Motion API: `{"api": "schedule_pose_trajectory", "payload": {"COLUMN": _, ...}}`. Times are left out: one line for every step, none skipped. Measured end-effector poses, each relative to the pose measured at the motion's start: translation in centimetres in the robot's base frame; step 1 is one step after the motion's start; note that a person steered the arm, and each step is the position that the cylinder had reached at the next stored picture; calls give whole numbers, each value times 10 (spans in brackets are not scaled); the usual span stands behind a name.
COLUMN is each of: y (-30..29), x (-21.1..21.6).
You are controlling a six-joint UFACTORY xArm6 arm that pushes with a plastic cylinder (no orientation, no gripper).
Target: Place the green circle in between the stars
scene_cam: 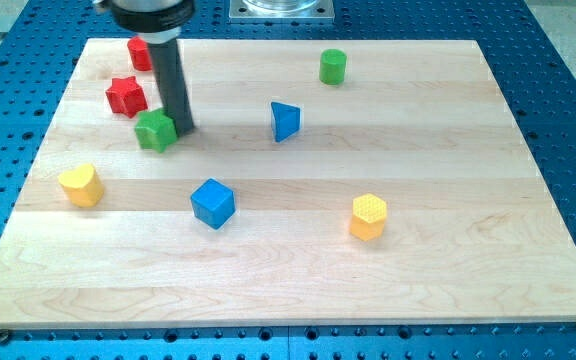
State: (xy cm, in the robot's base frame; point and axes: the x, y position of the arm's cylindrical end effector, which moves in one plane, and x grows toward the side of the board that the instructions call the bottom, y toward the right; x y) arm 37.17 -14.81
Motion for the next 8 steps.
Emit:
{"api": "schedule_pose_trajectory", "payload": {"y": -48, "x": 4}}
{"api": "schedule_pose_trajectory", "payload": {"y": -54, "x": -8}}
{"api": "schedule_pose_trajectory", "payload": {"y": 49, "x": -82}}
{"api": "schedule_pose_trajectory", "payload": {"y": 137, "x": -126}}
{"api": "schedule_pose_trajectory", "payload": {"y": 271, "x": -152}}
{"api": "schedule_pose_trajectory", "payload": {"y": 298, "x": -126}}
{"api": "schedule_pose_trajectory", "payload": {"y": 208, "x": -107}}
{"api": "schedule_pose_trajectory", "payload": {"y": 119, "x": -104}}
